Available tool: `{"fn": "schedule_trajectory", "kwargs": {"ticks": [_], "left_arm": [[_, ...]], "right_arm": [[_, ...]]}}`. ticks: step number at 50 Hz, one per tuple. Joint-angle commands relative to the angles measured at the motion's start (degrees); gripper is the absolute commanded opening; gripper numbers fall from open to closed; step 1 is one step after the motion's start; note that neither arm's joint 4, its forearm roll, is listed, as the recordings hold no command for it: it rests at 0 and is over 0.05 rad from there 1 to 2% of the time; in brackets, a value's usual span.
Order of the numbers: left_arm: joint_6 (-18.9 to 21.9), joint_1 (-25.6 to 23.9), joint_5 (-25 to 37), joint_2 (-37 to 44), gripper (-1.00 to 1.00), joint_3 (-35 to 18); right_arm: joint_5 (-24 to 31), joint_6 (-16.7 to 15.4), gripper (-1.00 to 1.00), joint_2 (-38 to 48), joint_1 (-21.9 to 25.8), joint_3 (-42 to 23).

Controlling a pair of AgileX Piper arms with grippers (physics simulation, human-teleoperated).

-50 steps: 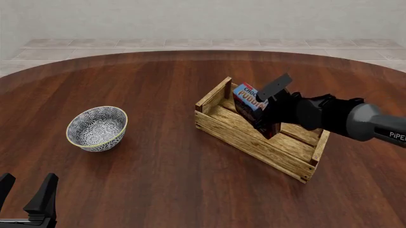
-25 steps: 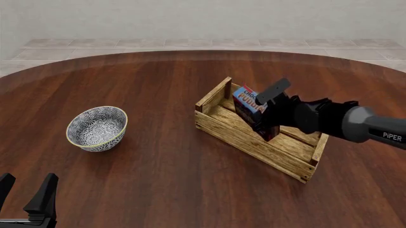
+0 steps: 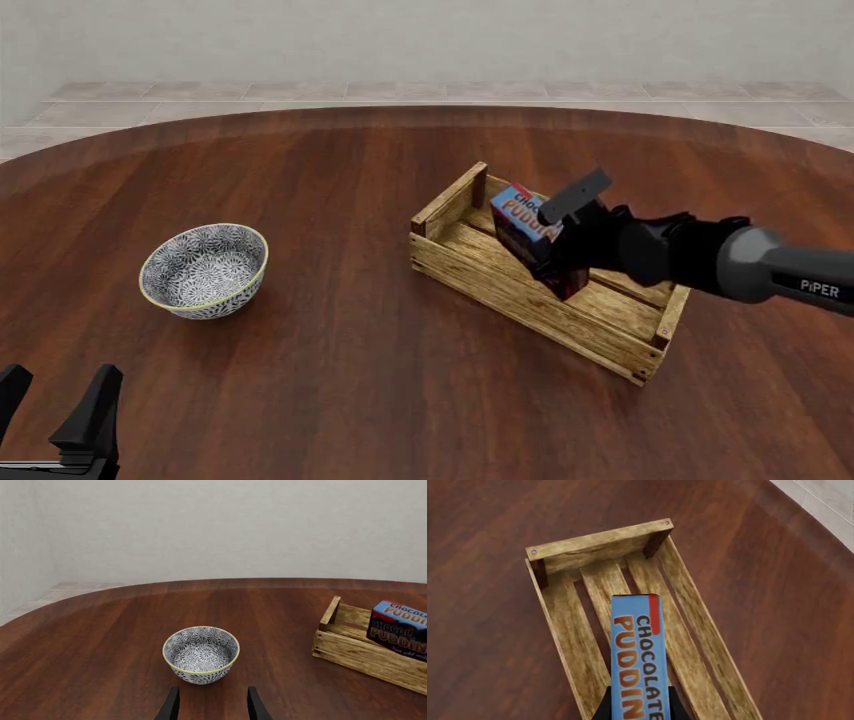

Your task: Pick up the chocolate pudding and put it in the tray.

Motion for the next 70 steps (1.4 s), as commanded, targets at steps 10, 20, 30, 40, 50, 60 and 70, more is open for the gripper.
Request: {"fn": "schedule_trajectory", "kwargs": {"ticks": [10, 20, 30, 40, 50, 60, 70], "left_arm": [[0.0, 0.0, 0.0, 0.0, 1.0, 0.0], [0.0, 0.0, 0.0, 0.0, 1.0, 0.0], [0.0, 0.0, 0.0, 0.0, 1.0, 0.0], [0.0, 0.0, 0.0, 0.0, 1.0, 0.0], [0.0, 0.0, 0.0, 0.0, 1.0, 0.0], [0.0, 0.0, 0.0, 0.0, 1.0, 0.0], [0.0, 0.0, 0.0, 0.0, 1.0, 0.0]], "right_arm": [[-1.5, 1.8, -1.0, 0.6, 0.0, 0.7], [-2.6, 2.2, -1.0, 0.4, -0.1, 2.0], [-3.6, 2.4, -1.0, 1.1, -0.5, 2.4], [-4.0, 2.5, -1.0, 1.3, -0.4, 2.5], [-4.9, 2.8, -1.0, 1.9, -0.4, 3.1], [-6.0, 2.9, -1.0, 2.5, -0.2, 3.6], [-6.4, 3.2, -1.0, 2.5, -0.3, 4.2]]}}
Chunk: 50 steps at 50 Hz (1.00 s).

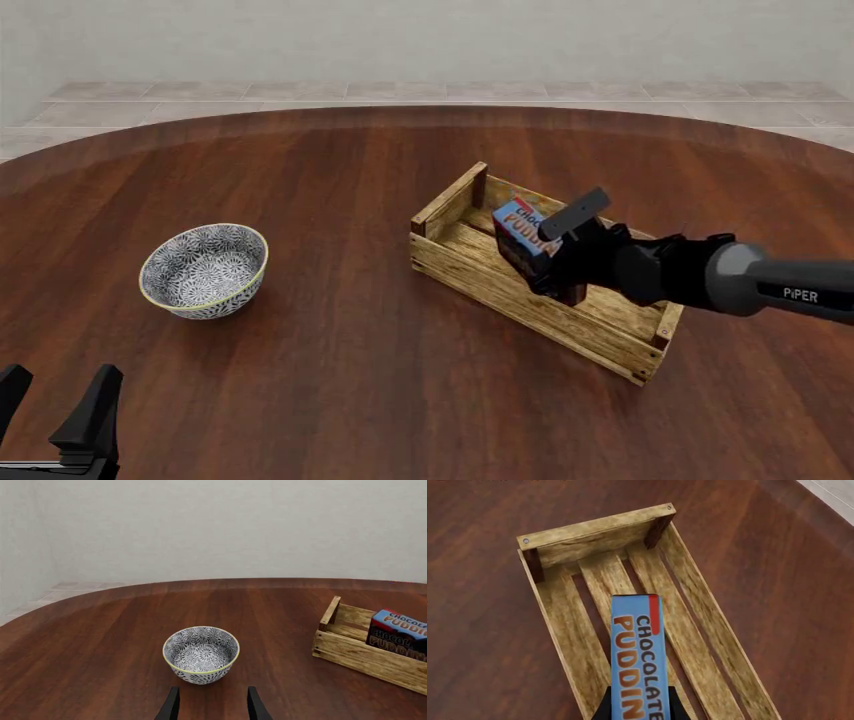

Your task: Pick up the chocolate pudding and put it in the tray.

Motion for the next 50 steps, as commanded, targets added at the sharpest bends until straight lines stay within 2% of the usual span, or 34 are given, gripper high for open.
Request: {"fn": "schedule_trajectory", "kwargs": {"ticks": [1, 18, 28, 29, 34, 36, 40, 42, 43, 50], "left_arm": [[0.0, 0.0, 0.0, 0.0, 1.0, 0.0], [0.0, 0.0, 0.0, 0.0, 1.0, 0.0], [0.0, 0.0, 0.0, 0.0, 1.0, 0.0], [0.0, 0.0, 0.0, 0.0, 1.0, 0.0], [0.0, 0.0, 0.0, 0.0, 1.0, 0.0], [0.0, 0.0, 0.0, 0.0, 1.0, 0.0], [0.0, 0.0, 0.0, 0.0, 1.0, 0.0], [0.0, 0.0, 0.0, 0.0, 1.0, 0.0], [0.0, 0.0, 0.0, 0.0, 1.0, 0.0], [0.0, 0.0, 0.0, 0.0, 1.0, 0.0]], "right_arm": [[-0.8, 1.3, -1.0, 0.3, 0.0, 0.6], [-1.6, 1.6, -1.0, 1.6, -0.4, 0.8], [-1.3, 3.3, -1.0, 1.6, 0.0, 0.6], [-1.3, 3.1, 1.0, 1.7, -0.2, 0.5], [-0.6, 4.4, 1.0, 1.4, 0.3, 0.2], [-0.8, 4.0, 1.0, 1.2, 0.5, 0.5], [0.1, 5.6, 1.0, 0.8, 0.9, 0.3], [-0.1, 4.7, 1.0, 0.5, 1.0, 0.7], [0.2, 5.4, 1.0, 0.4, 1.1, 0.6], [1.9, 4.9, 1.0, -1.6, 1.4, 0.3]]}}
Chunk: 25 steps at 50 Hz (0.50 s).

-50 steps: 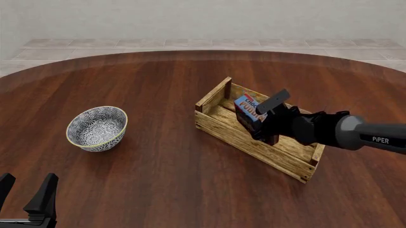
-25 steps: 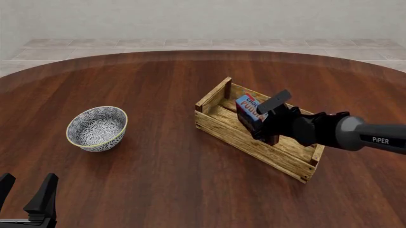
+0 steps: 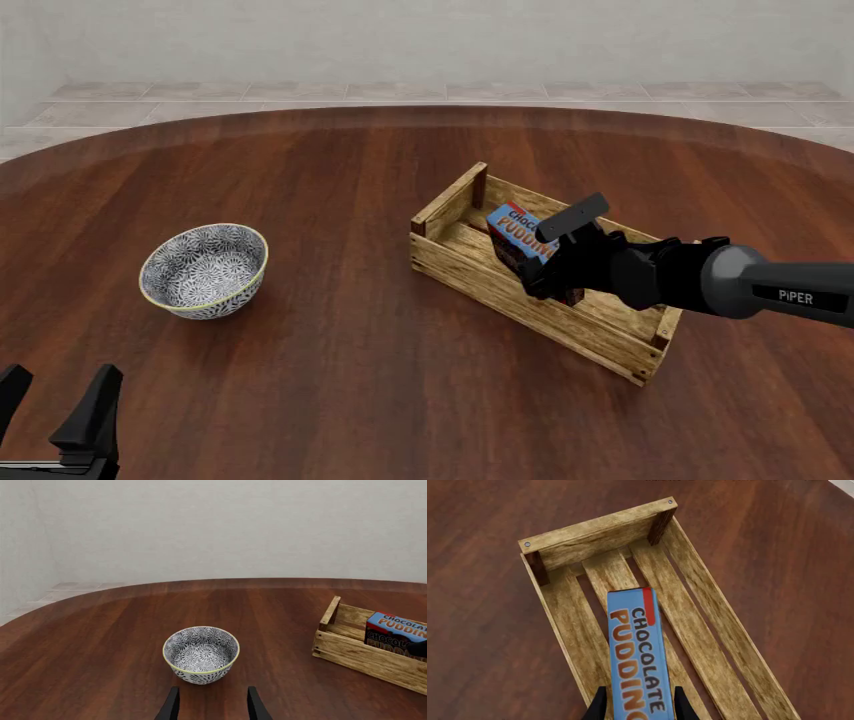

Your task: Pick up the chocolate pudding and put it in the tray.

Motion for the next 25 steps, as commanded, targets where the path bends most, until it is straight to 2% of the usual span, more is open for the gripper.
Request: {"fn": "schedule_trajectory", "kwargs": {"ticks": [1, 19, 25], "left_arm": [[0.0, 0.0, 0.0, 0.0, 1.0, 0.0], [0.0, 0.0, 0.0, 0.0, 1.0, 0.0], [0.0, 0.0, 0.0, 0.0, 1.0, 0.0]], "right_arm": [[1.9, 0.4, 1.0, -2.2, 0.7, 0.0], [6.6, -2.7, 1.0, -7.5, -1.0, -0.8], [9.8, -4.1, 1.0, -10.9, -1.5, -1.6]]}}
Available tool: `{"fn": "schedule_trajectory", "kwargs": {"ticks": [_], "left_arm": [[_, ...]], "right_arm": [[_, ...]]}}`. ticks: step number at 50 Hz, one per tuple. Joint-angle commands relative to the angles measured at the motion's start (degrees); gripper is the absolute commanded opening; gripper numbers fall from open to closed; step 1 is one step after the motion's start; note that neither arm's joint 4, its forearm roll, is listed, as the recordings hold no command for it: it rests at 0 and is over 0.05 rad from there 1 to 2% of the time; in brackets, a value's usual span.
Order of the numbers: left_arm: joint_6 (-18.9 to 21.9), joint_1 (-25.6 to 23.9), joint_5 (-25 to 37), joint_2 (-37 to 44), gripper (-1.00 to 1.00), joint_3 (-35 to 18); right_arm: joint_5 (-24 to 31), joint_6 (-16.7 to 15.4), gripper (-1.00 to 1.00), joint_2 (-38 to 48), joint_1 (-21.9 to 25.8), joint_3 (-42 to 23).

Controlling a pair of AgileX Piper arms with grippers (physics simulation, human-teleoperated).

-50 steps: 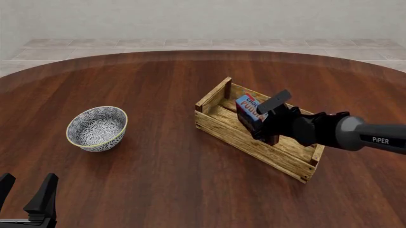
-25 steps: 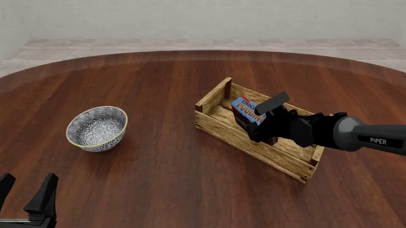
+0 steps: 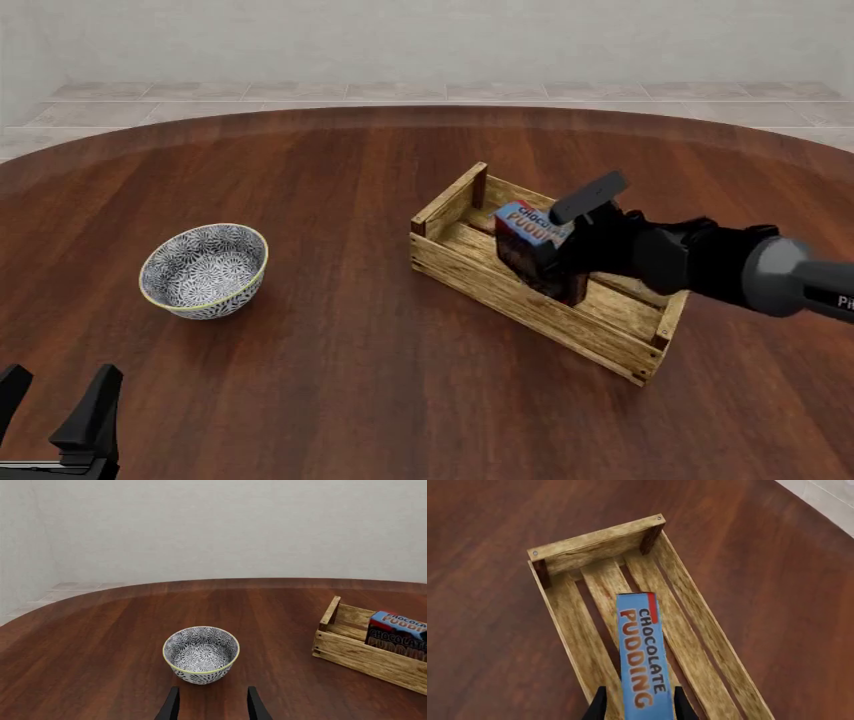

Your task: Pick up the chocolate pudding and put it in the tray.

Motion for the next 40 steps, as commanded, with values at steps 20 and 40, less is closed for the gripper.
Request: {"fn": "schedule_trajectory", "kwargs": {"ticks": [20, 40], "left_arm": [[0.0, 0.0, 0.0, 0.0, 1.0, 0.0], [0.0, 0.0, 0.0, 0.0, 1.0, 0.0]], "right_arm": [[11.9, -4.5, 1.0, -11.7, -0.8, -4.0], [16.4, -4.7, 1.0, -22.8, -1.6, -0.6]]}}
